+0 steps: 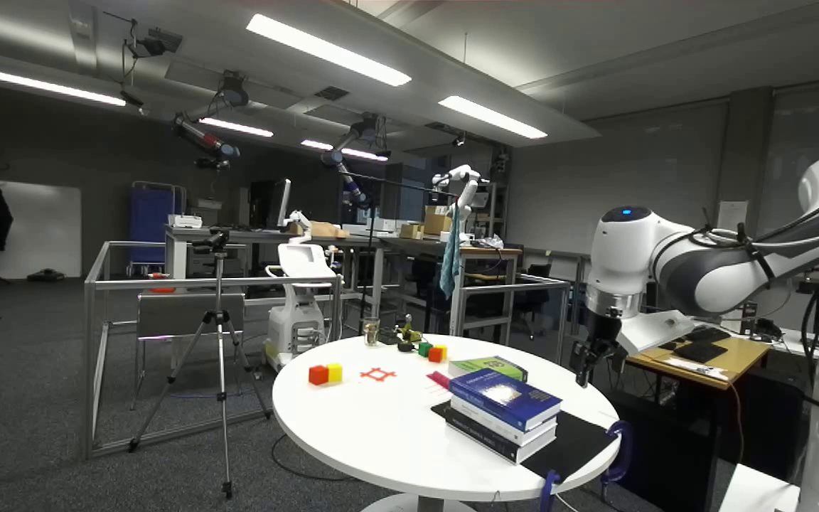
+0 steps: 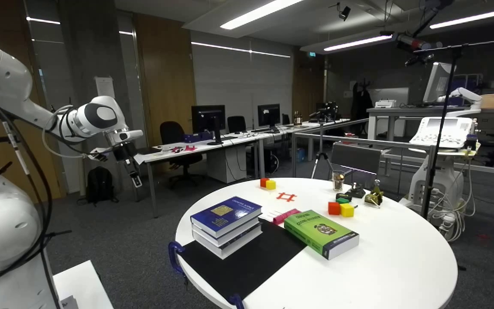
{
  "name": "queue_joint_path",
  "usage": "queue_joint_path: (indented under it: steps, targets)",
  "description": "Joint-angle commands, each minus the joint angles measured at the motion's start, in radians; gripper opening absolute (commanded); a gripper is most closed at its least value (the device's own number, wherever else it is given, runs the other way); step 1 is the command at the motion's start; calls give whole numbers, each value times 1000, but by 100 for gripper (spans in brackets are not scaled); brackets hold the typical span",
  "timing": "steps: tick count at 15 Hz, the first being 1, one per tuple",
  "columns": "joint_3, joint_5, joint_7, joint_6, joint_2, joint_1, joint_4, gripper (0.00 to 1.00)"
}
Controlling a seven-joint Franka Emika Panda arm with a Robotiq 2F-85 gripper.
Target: Move the stack of books to the right
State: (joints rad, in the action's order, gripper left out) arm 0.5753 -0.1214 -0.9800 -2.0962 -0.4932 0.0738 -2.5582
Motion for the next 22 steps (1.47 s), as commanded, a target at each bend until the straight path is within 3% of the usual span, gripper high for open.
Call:
queue_joint_path:
  steps: [1, 5, 8, 9, 12, 16, 22]
  targets:
    - [69, -172, -251, -63, 158, -54, 84, 100]
    - [193, -378, -580, -70, 332, -178, 193, 100]
    - [238, -532, -820, -35, 475, -219, 286, 100]
    - [147, -600, -897, -10, 531, -124, 318, 100]
    - [31, -721, -1046, 40, 670, -2, 425, 100]
    - [-145, -772, -1145, 67, 821, 193, 573, 100]
    - [-291, -775, -1245, 70, 987, 383, 765, 100]
